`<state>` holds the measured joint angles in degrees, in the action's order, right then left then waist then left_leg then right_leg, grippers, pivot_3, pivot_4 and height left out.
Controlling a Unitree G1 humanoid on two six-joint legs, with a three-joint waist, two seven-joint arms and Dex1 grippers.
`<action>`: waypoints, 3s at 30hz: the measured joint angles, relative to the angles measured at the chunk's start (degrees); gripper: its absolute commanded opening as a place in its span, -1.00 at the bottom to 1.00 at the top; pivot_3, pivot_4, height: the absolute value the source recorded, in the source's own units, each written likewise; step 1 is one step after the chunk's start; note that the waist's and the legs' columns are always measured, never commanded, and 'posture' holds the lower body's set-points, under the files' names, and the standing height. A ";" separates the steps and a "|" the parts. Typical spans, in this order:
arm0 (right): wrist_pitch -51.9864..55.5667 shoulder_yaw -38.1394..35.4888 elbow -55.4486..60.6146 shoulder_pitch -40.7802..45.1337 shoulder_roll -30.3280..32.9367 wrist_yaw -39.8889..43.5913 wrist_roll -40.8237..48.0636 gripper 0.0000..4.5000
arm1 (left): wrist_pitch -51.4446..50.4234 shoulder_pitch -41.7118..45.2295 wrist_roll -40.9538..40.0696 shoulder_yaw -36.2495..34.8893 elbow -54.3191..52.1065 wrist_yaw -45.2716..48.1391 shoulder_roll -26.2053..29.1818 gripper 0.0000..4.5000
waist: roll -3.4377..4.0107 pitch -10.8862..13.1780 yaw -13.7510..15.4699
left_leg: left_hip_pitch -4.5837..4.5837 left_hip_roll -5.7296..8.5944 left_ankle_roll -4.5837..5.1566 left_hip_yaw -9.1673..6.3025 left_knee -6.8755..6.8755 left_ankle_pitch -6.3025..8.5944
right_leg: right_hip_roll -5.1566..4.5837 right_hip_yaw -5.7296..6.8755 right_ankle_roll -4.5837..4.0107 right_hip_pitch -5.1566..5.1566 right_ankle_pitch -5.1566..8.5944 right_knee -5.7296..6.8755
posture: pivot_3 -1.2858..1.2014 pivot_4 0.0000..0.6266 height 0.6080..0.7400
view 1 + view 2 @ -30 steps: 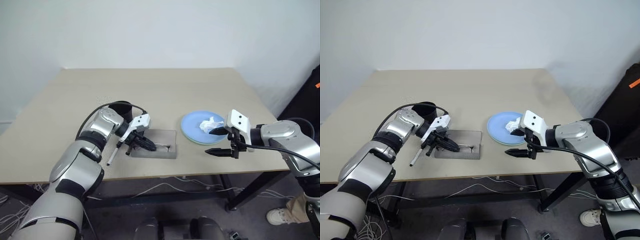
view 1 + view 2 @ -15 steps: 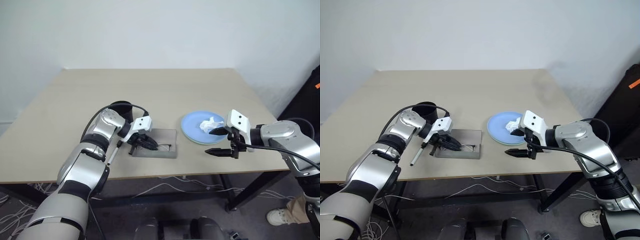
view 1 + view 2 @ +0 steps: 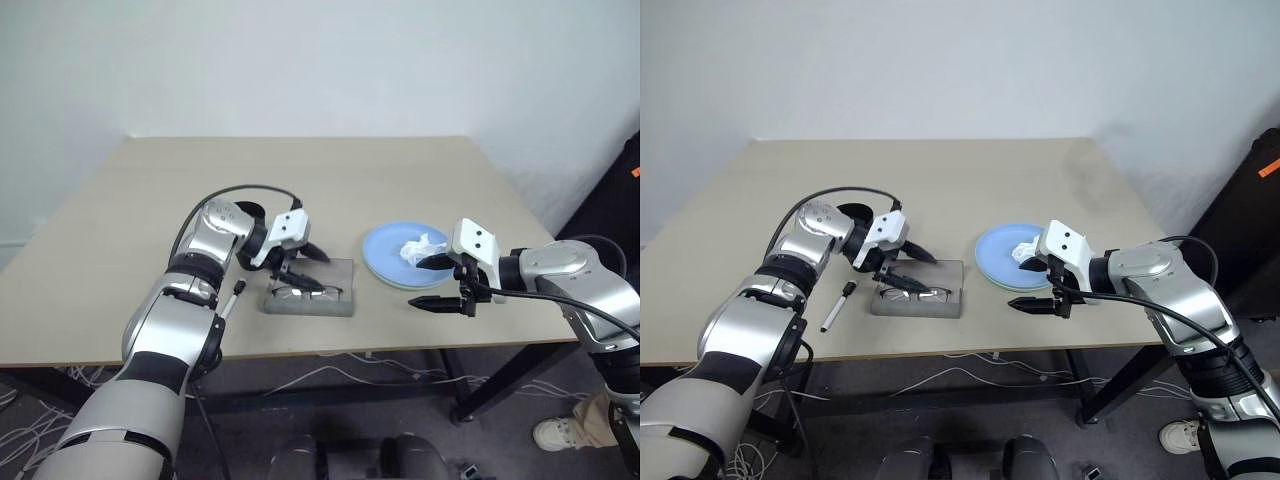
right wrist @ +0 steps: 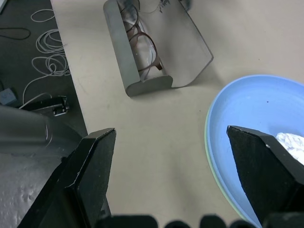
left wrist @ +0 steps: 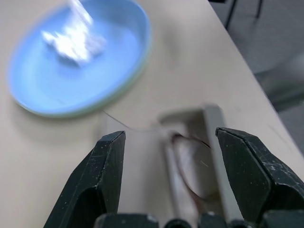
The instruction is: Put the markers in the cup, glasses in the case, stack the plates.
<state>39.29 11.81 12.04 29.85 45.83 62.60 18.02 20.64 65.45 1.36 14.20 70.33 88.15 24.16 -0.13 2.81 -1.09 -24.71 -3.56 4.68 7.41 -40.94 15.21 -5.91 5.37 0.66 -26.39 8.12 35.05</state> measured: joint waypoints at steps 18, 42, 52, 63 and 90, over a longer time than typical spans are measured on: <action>-0.31 0.01 -0.08 0.19 -0.03 -0.08 -0.02 0.80 | 1.48 0.41 15.06 1.95 6.24 -38.10 -0.89 -0.98 | -0.01 0.00 0.04 | 0.00 0.06 0.00 0.01 0.00 0.00 | 0.02 0.00 0.01 0.01 -0.01 0.02 | 0.03 -1.00 0.96; -0.34 0.07 -0.12 0.37 -0.01 0.10 -0.02 0.80 | 10.06 -4.46 17.28 3.69 2.03 -13.93 0.66 -0.98 | 0.01 -0.01 0.00 | 0.01 -0.05 -0.01 0.02 0.00 0.00 | -0.02 0.00 0.00 -0.01 0.00 0.03 | 0.03 -1.00 0.96; -0.93 0.39 -1.02 1.08 -0.48 0.23 -0.06 0.80 | 9.65 -9.71 12.33 2.71 -6.30 -8.15 1.98 -0.98 | 0.02 -0.02 0.04 | 0.01 -0.04 0.01 0.02 0.00 0.01 | -0.03 0.00 0.00 0.01 0.00 0.02 | 0.03 -1.00 0.96; -1.19 0.65 -1.56 1.26 -0.60 0.96 -0.12 0.80 | -25.37 -11.72 -0.99 -4.78 -34.61 -6.74 3.80 -0.98 | 0.04 -0.02 -0.11 | 0.01 -0.01 0.02 0.02 0.01 0.01 | 0.00 -0.06 0.01 -0.01 0.01 0.04 | 0.03 -1.00 0.96; -3.21 2.89 -3.99 2.82 -0.39 5.19 -0.57 0.80 | -95.40 -37.01 -10.84 -18.67 -87.40 -50.99 11.77 0.79 | 0.07 0.00 -0.07 | 0.18 0.00 -0.30 -0.06 0.15 -0.22 | 0.07 -0.08 0.00 0.03 0.01 0.20 | 0.03 -1.00 0.96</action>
<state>36.08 14.70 8.05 32.67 45.44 67.79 17.45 -74.75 28.44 -9.48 -4.47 -17.07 37.16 35.93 -0.06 2.81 -1.16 -24.52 -3.56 4.38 7.35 -40.79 15.00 -5.84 5.30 0.65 -26.36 8.13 35.25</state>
